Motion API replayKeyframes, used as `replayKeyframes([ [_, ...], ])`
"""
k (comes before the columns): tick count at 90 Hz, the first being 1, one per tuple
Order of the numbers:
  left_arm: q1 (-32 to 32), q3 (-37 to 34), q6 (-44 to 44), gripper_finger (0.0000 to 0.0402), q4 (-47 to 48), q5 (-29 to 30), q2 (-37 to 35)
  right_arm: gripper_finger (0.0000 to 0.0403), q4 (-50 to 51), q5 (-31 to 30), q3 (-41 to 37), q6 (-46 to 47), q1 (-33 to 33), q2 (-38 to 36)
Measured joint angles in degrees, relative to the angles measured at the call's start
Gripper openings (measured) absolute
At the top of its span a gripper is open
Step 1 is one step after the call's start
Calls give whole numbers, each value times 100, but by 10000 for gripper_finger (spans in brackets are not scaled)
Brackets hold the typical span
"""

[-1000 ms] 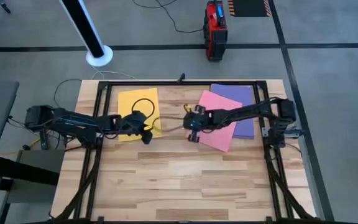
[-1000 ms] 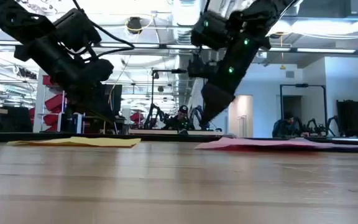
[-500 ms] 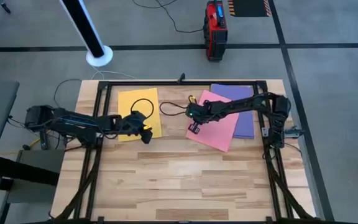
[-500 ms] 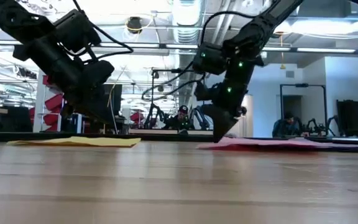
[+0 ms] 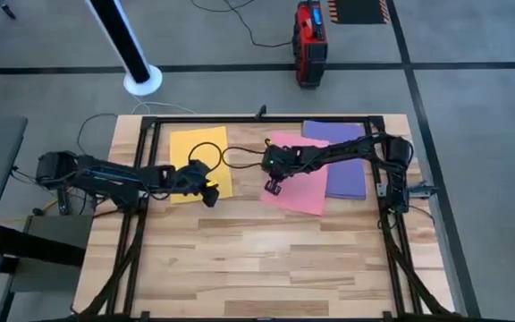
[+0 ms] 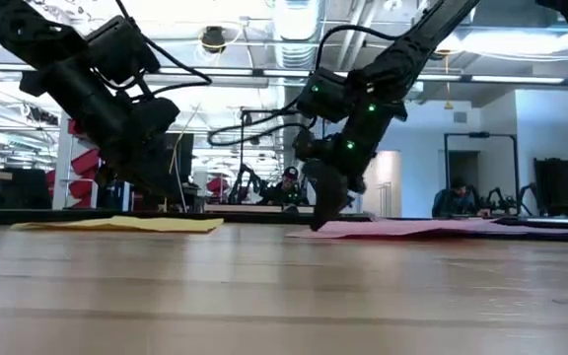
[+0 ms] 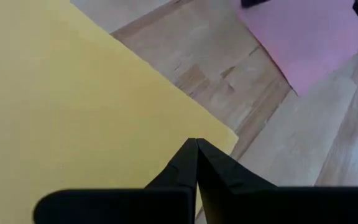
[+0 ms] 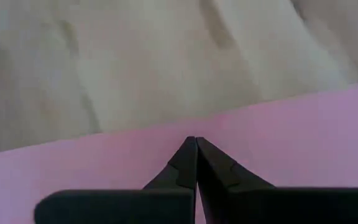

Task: Organize paper
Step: Move the pink colored paper to the top center of the table

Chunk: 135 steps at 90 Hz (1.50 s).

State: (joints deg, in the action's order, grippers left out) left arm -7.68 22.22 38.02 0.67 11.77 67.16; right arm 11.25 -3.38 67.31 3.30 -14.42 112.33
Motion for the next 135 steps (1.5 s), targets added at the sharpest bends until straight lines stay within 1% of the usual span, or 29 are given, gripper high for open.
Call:
replayKeyframes([
  [10, 0, 0, -21, 0, 3, -2, 0, 0, 219, -68, 227, -179, 46, -154],
  [17, 0, 0, -20, 0, 21, -1, 0, 0, 468, -349, 359, -217, 94, -316],
  [26, 0, -2, -16, 0, 61, -1, 0, 0, 1249, -864, 380, -102, 80, -448],
  [37, 0, -2, 2, 0, 151, 22, 0, 0, 1880, -961, 295, 193, -52, -408],
  [44, 0, -2, 30, 0, 150, 39, 0, 0, 1676, -988, 156, 303, -113, -418],
  [50, 0, -2, 47, 0, 150, 42, 0, 0, 1689, -973, 41, 407, -159, -420],
  [74, 0, -2, 81, 0, 155, 46, 0, 0, 1481, -652, -238, 665, -292, -417],
  [88, 0, -2, 81, 0, 153, 48, 0, 0, 1190, -326, -234, 685, -379, -422],
  [113, 0, -2, 21, 0, 155, 53, 0, 0, 364, 191, -232, 667, -568, -422],
  [119, 0, -2, -8, 0, 155, 55, 0, 0, 333, 178, -221, 498, -579, -422],
  [123, 0, -2, -15, 0, 155, 55, 0, 0, 505, 107, -169, 430, -561, -423],
  [135, 0, -2, -20, 0, 157, 55, 0, 0, 1290, -668, -14, 225, -474, -485],
])
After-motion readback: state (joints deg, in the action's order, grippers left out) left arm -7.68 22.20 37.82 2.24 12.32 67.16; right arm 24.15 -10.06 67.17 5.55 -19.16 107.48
